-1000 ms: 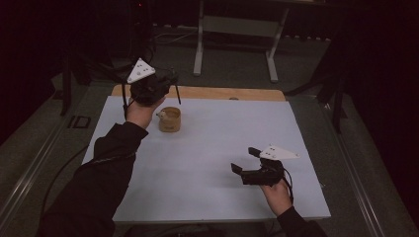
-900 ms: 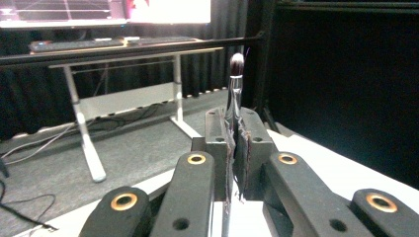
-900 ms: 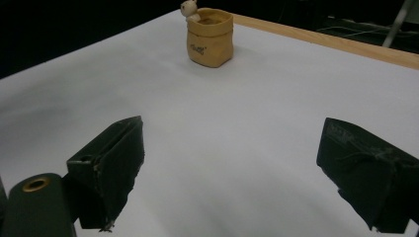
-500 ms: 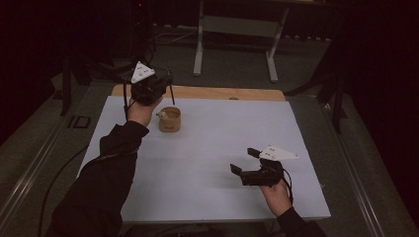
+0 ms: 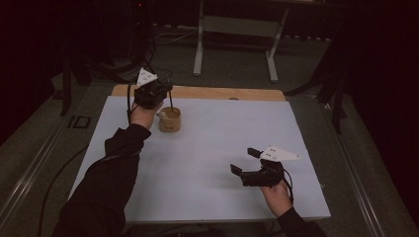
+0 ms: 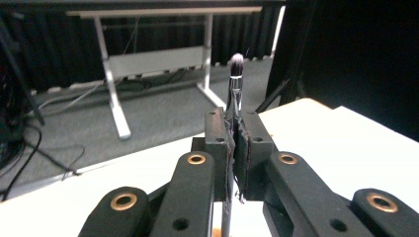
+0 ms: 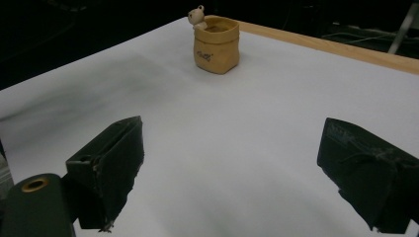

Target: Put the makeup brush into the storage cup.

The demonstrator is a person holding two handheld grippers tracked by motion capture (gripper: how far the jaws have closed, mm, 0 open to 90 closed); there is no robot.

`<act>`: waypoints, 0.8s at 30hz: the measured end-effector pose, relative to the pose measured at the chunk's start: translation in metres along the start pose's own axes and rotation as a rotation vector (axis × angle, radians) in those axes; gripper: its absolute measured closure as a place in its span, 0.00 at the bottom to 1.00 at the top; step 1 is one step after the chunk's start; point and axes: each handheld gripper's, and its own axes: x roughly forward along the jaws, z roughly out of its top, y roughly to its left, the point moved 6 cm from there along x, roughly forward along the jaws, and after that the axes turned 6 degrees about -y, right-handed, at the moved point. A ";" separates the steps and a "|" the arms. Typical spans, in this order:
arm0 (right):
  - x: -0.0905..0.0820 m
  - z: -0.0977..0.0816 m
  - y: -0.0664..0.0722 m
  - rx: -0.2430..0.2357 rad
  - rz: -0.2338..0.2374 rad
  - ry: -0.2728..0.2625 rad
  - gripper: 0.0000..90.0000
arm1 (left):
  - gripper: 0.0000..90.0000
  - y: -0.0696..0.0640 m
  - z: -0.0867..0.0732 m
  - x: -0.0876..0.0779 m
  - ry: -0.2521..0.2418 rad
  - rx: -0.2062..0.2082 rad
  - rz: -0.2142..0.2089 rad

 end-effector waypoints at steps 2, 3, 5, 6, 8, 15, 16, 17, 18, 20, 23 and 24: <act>0.000 -0.001 0.000 -0.007 0.000 0.008 0.12 | 0.95 0.001 -0.007 0.003 0.010 -0.019 0.009; 0.000 -0.001 0.000 -0.011 -0.002 0.007 0.12 | 0.95 0.001 -0.009 0.004 0.015 -0.024 0.006; 0.000 -0.001 0.001 -0.012 0.003 0.010 0.12 | 0.95 0.002 -0.011 0.006 0.018 -0.025 0.011; 0.000 -0.001 0.001 -0.014 0.001 0.009 0.12 | 0.95 0.003 -0.012 0.006 0.020 -0.025 0.015; 0.000 -0.001 0.001 -0.002 0.006 0.009 0.12 | 0.95 0.004 -0.014 0.008 0.026 -0.031 0.016; 0.000 -0.001 0.001 -0.006 0.004 0.010 0.12 | 0.94 0.008 -0.031 0.016 0.074 -0.058 0.032; 0.000 -0.001 0.001 -0.004 0.005 0.012 0.12 | 0.94 0.008 -0.033 0.017 0.082 -0.054 0.034; 0.000 -0.001 0.001 -0.004 0.004 0.013 0.12 | 0.94 0.009 -0.035 0.018 0.084 -0.055 0.043; 0.001 -0.002 0.001 -0.003 0.005 0.014 0.12 | 0.94 0.009 -0.037 0.019 0.091 -0.064 0.035; 0.001 -0.002 0.000 -0.003 0.003 0.014 0.12 | 0.94 0.009 -0.040 0.021 0.107 -0.060 0.031; 0.001 -0.002 0.000 0.000 0.003 0.016 0.12 | 0.94 0.009 -0.044 0.025 0.134 -0.064 0.040; 0.001 -0.002 0.000 0.000 0.003 0.016 0.12 | 0.94 0.010 -0.044 0.025 0.140 -0.060 0.059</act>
